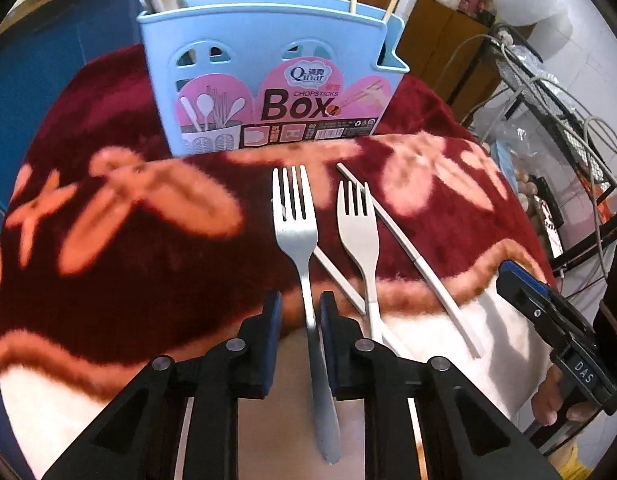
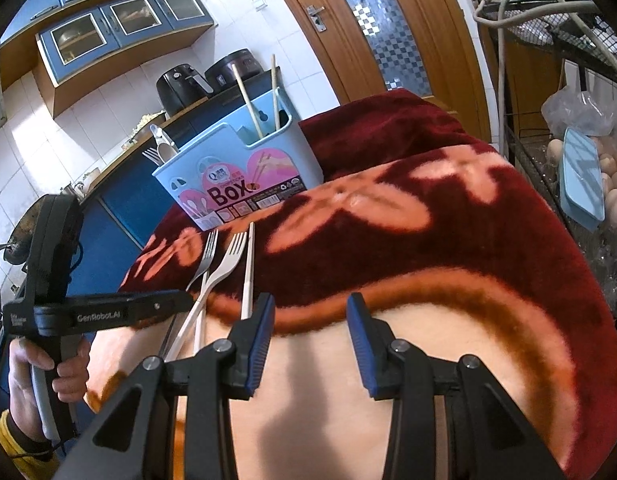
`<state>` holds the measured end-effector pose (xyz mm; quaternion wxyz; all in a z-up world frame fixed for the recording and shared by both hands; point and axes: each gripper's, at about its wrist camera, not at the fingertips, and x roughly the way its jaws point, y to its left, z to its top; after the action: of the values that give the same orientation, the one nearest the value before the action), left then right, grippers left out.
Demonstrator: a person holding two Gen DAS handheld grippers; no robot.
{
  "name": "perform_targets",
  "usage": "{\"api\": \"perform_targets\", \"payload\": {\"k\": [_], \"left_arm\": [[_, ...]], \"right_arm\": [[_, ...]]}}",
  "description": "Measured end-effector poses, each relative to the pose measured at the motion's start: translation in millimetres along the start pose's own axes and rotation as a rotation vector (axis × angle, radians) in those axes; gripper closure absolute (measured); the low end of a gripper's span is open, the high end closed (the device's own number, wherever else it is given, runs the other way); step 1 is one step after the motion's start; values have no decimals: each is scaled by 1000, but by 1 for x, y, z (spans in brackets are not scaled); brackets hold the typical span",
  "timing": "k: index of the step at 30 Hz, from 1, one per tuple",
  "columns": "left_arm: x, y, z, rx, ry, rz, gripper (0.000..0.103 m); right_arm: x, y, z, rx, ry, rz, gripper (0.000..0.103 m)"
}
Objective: Organize utensils
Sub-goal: 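Lower the left tool onto the metal fork and close it while the right tool approaches the white plastic knife, then lift the metal fork with the left tool while the right tool grasps the white plastic knife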
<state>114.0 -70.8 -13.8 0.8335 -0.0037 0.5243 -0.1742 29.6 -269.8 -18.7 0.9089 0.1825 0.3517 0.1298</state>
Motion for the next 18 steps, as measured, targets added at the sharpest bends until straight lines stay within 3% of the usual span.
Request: {"api": "perform_targets", "payload": {"k": [4,8,18], "left_arm": [[7,0,5,-7,18,-24,96],[7,3,4,-33,-9,-43,98],[-23,21,-15,-85,-187,-49,99]], "right_arm": [[1,-1,1,-3,5,-2,62],[2,1,2,-11,14,-5,62],[10,21,10,-103,84,-22,62]]}}
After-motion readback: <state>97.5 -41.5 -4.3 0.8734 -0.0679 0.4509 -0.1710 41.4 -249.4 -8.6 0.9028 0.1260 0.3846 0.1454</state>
